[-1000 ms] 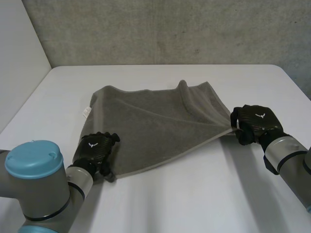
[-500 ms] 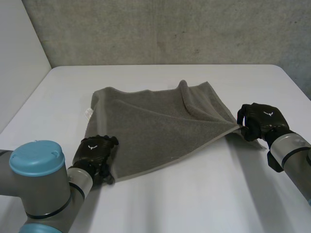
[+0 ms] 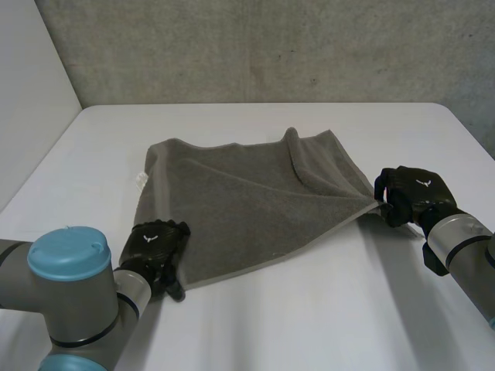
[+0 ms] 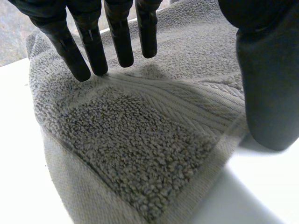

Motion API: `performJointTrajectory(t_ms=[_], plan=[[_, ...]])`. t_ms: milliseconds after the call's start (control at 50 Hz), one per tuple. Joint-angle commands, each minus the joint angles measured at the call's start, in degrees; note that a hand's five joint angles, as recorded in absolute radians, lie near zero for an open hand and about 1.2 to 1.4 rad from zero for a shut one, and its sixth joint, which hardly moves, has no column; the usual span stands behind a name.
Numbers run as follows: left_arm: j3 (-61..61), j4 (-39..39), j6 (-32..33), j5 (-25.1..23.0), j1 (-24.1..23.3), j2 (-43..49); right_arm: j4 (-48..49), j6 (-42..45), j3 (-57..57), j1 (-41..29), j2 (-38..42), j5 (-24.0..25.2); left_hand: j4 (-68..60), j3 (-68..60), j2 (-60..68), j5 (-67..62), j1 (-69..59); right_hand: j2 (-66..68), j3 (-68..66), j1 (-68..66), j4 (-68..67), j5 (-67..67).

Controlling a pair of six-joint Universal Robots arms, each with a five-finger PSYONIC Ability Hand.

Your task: Fold the towel.

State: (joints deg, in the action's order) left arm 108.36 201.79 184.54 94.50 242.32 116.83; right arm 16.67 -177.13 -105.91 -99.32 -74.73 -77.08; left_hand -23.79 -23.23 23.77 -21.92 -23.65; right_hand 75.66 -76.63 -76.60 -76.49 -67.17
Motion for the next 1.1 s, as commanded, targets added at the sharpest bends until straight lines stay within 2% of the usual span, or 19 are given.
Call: performJointTrajectory(t_ms=[20, 240, 340, 380, 400, 440, 500, 540, 720, 820, 940, 980, 1000, 1040, 1100], plan=[[-2.1, 0.5, -0.1, 0.2, 0.0, 0.1, -0.1, 0.0, 0.0, 0.0, 0.1, 0.2, 4.3, 3.8, -4.3, 12.5, 4.2, 4.3, -3.4, -3.4, -3.5, -2.8], [-5.2, 1.2, -0.1, 0.2, 0.3, 1.7, -0.1, 0.0, 0.0, -0.1, 0.1, 0.2, 3.1, 2.6, -3.1, 11.3, 3.0, 4.3, -3.4, -3.4, -3.5, -2.8], [-5.4, 1.2, 0.0, 0.2, 0.3, 2.0, -0.1, 0.0, 0.0, -0.1, 0.1, 0.2, -5.3, -5.8, 5.3, 2.9, -5.4, 4.3, -3.4, -3.4, -3.5, -2.8], [-5.3, 1.2, -0.1, 0.2, 0.7, 1.8, -0.1, 0.0, 0.0, -0.1, 0.1, 0.2, -18.1, -18.7, 18.1, -10.0, -18.3, 4.3, -3.4, -3.4, -3.5, -2.8], [-5.3, 1.2, -0.1, 0.2, 0.7, 1.8, -0.1, 0.0, 0.0, -0.1, 0.1, 0.2, -18.2, -18.8, 18.2, -10.1, -18.4, 4.3, -3.4, -3.4, -3.5, -2.8], [-4.9, 1.2, -0.1, 0.1, 1.1, 1.1, -0.1, 0.0, 0.0, 0.0, 0.1, 0.2, -40.0, -40.5, 40.0, -31.9, -40.1, 4.3, -3.4, -3.4, -3.5, -2.8], [-4.6, 1.2, -0.1, 0.2, 1.5, 0.9, -0.2, 0.1, 0.0, 0.0, 0.0, 0.2, -45.5, -46.0, 45.5, -37.3, -45.6, 4.3, -3.4, -3.4, -3.5, -2.8], [-4.2, 1.2, -0.6, 0.1, 1.9, -0.1, -0.2, 0.1, 0.1, 0.0, 0.0, 0.2, -56.2, -56.7, 56.2, -48.0, -56.3, 4.3, -3.4, -3.4, -3.5, -2.8], [-2.3, 1.0, -0.7, -0.2, 1.8, -6.3, -0.7, 3.7, 1.3, -0.3, -1.1, 0.1, -56.2, -56.8, 56.2, -48.1, -56.3, 4.3, -3.4, -3.4, -3.5, -2.8], [-0.9, 0.8, -0.5, -0.4, 2.8, -12.8, -6.3, 14.7, 3.0, -0.3, -4.3, 0.2, -56.2, -56.8, 56.2, -48.1, -56.3, 4.3, -3.4, -3.4, -3.5, -2.8], [1.2, 1.0, -0.6, -0.8, 4.5, -15.9, -10.0, 18.7, 2.6, -1.5, -3.9, 0.3, -56.2, -56.8, 56.2, -48.1, -56.3, 4.3, -3.4, -3.4, -3.5, -2.8], [1.5, 1.1, -0.6, -0.8, 4.7, -15.5, -10.1, 18.7, 2.7, -3.2, -1.3, 0.3, -56.2, -56.8, 56.2, -48.1, -56.3, -8.1, 9.1, 9.1, 9.0, 9.7], [1.5, 1.1, -0.6, -0.8, 4.7, -15.5, -10.1, 18.7, 2.7, -3.3, -1.3, 0.3, -56.2, -56.8, 56.2, -48.1, -56.3, -8.2, 9.2, 9.2, 9.1, 9.7], [1.7, 1.1, -0.6, -0.8, 4.8, -15.2, -10.2, 18.7, 3.2, -3.4, 2.2, 0.2, -56.2, -56.8, 56.2, -48.1, -56.3, -23.0, 23.9, 23.9, 23.8, 24.5], [1.7, 1.1, -0.6, -0.8, 5.7, -14.2, -10.1, 18.7, 3.5, -3.3, 3.6, 0.2, -56.2, -56.8, 56.2, -48.1, -56.3, -24.0, 25.0, 25.0, 24.9, 25.5]])
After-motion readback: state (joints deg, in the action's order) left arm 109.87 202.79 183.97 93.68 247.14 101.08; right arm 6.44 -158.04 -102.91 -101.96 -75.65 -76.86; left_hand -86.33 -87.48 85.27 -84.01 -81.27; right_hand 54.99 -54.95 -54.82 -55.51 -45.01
